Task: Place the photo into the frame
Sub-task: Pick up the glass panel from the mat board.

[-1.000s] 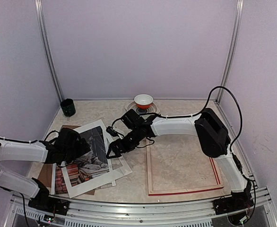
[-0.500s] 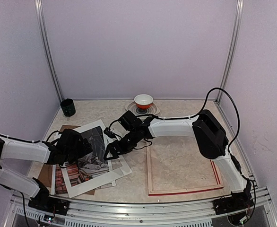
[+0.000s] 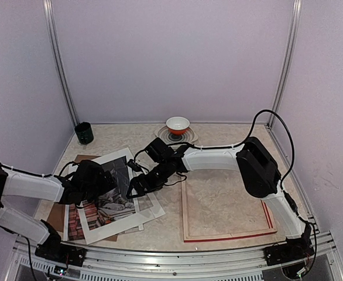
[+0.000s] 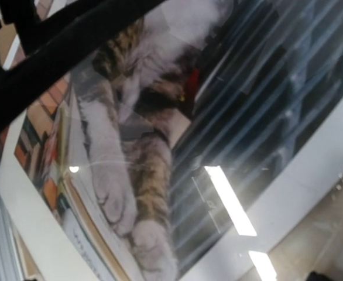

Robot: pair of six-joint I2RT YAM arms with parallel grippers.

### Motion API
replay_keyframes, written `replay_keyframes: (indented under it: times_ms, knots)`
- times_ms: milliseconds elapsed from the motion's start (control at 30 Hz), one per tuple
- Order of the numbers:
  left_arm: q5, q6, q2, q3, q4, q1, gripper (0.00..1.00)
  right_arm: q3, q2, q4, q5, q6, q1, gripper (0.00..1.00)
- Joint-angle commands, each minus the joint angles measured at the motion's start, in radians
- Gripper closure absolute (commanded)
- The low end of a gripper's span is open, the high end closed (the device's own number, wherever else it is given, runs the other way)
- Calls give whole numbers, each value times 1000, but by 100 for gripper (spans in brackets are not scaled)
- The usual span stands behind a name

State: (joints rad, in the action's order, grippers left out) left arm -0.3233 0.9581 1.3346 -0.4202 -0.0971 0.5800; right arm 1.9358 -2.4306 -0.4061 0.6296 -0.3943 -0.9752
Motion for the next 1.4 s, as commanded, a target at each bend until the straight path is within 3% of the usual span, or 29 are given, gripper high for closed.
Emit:
replay_keyframes:
  times_ms: [0, 300, 567, 867, 1100, 1367]
  knots:
    - [8, 14, -1, 9, 5, 12, 1, -3, 12, 19, 65, -59, -6, 1]
    - [6, 14, -14, 23, -2, 12, 1, -178, 111, 261, 182, -217, 54, 1]
    - [21, 15, -4, 28, -19, 14, 1, -208, 107, 338, 234, -293, 70, 1]
    - [31, 19, -5, 29, -33, 18, 1, -136, 68, 239, 174, -240, 48, 1]
    - [42, 19, -11, 29, -55, 18, 1, -55, 41, 95, 44, -157, 29, 1]
    - [43, 26, -8, 32, -59, 19, 1, -59, 30, 67, -7, -140, 27, 1]
